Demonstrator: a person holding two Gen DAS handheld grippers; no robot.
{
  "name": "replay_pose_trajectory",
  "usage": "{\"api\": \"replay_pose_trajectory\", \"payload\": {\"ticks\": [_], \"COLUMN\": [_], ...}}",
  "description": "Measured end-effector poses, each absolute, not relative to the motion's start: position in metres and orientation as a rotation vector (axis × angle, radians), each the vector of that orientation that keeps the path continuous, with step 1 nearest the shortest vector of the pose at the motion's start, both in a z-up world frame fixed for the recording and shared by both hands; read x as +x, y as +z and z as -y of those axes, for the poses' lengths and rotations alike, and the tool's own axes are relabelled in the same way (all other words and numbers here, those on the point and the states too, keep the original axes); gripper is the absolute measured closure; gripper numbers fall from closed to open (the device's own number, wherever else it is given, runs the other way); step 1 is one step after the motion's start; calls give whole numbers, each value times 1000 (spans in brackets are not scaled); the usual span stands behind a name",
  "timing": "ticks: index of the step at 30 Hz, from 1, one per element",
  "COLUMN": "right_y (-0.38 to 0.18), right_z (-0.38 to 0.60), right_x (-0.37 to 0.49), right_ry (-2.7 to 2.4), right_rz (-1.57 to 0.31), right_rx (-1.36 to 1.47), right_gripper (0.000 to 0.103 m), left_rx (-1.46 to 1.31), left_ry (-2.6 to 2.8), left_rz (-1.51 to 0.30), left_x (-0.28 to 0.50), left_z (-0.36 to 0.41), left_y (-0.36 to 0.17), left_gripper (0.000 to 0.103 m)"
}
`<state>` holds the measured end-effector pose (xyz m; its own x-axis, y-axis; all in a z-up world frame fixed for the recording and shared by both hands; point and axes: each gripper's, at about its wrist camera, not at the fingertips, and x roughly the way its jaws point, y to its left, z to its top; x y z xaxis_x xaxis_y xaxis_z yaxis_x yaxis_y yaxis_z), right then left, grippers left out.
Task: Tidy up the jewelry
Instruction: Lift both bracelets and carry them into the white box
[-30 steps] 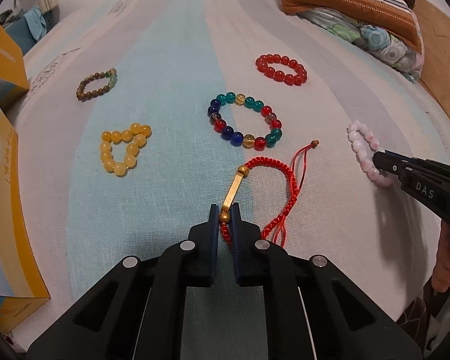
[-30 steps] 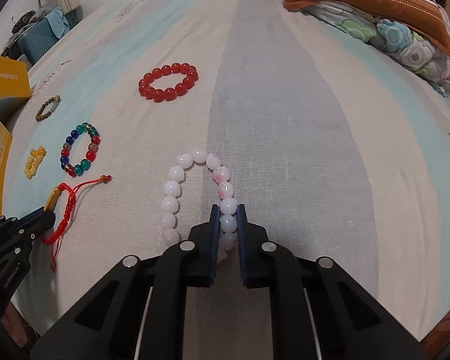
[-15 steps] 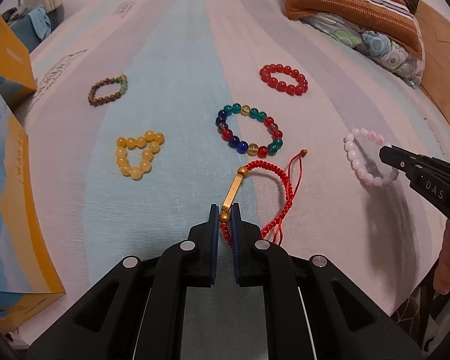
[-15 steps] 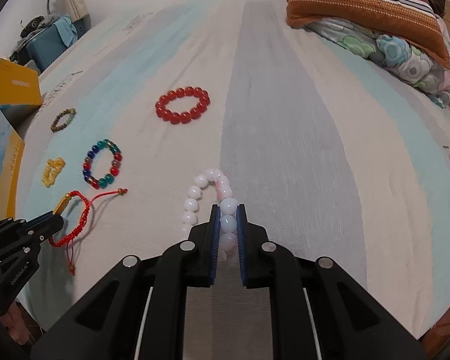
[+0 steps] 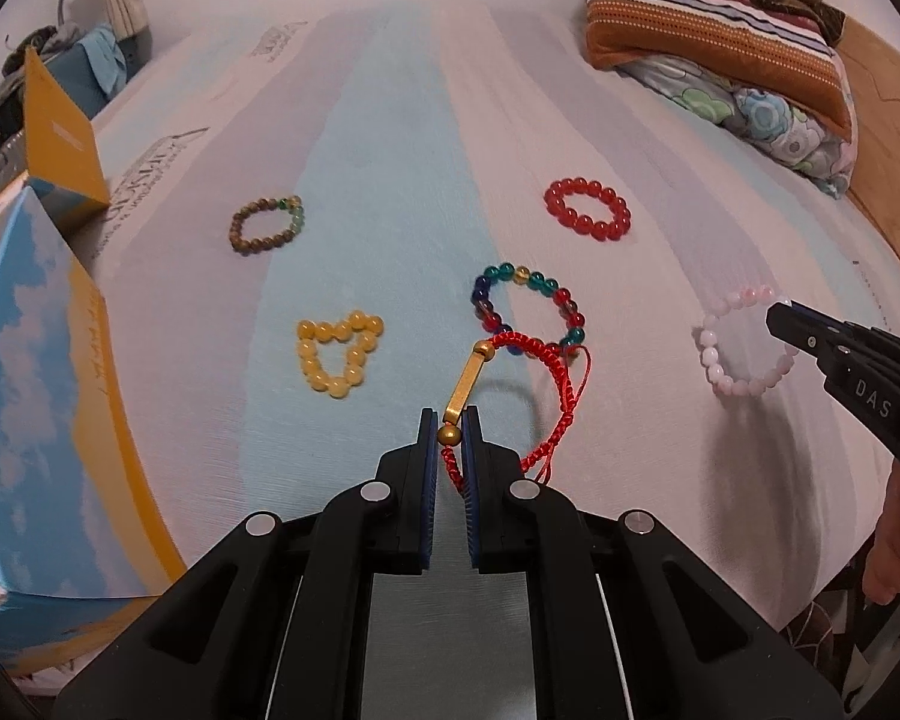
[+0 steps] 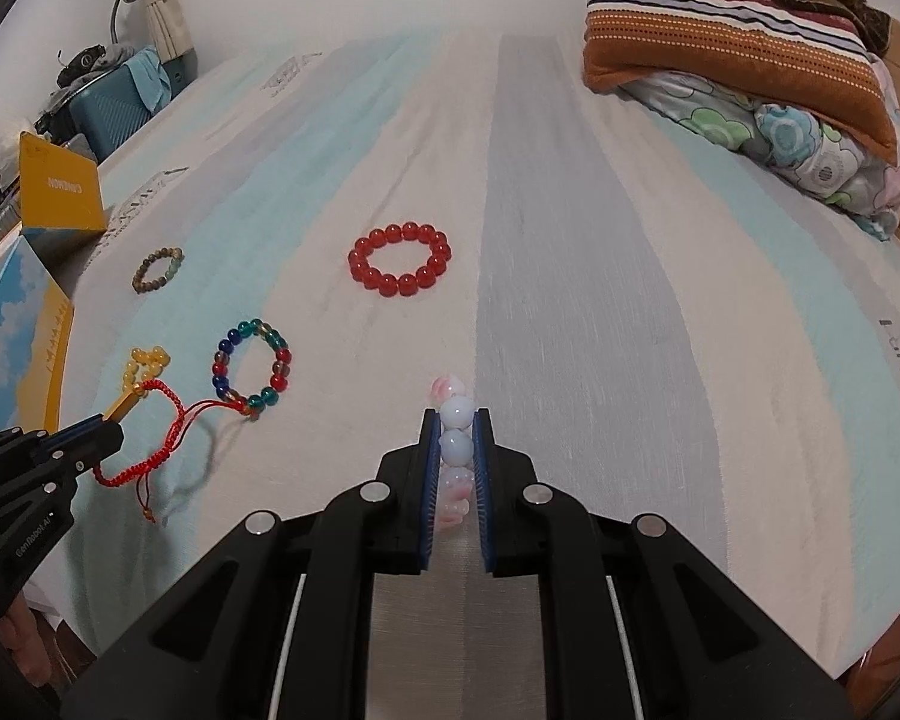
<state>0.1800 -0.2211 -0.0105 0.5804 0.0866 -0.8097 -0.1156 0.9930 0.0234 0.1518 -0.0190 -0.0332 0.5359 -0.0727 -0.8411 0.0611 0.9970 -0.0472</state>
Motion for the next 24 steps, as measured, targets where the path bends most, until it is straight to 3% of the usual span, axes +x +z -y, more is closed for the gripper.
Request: {"api": "replay_pose_trajectory", "payload": {"ticks": [24], "right_y": [33], "right_z": [209], "right_x": [167], "right_ry": [109], "right_rz": [-885], "right_rx": [-49], "right_gripper": [93], "left_rx": [-1], "left_ry": [-60], "left_rz": [-925], "left_x": [145], "left_z": [7], "left_y": [21], "left_gripper": [96]}}
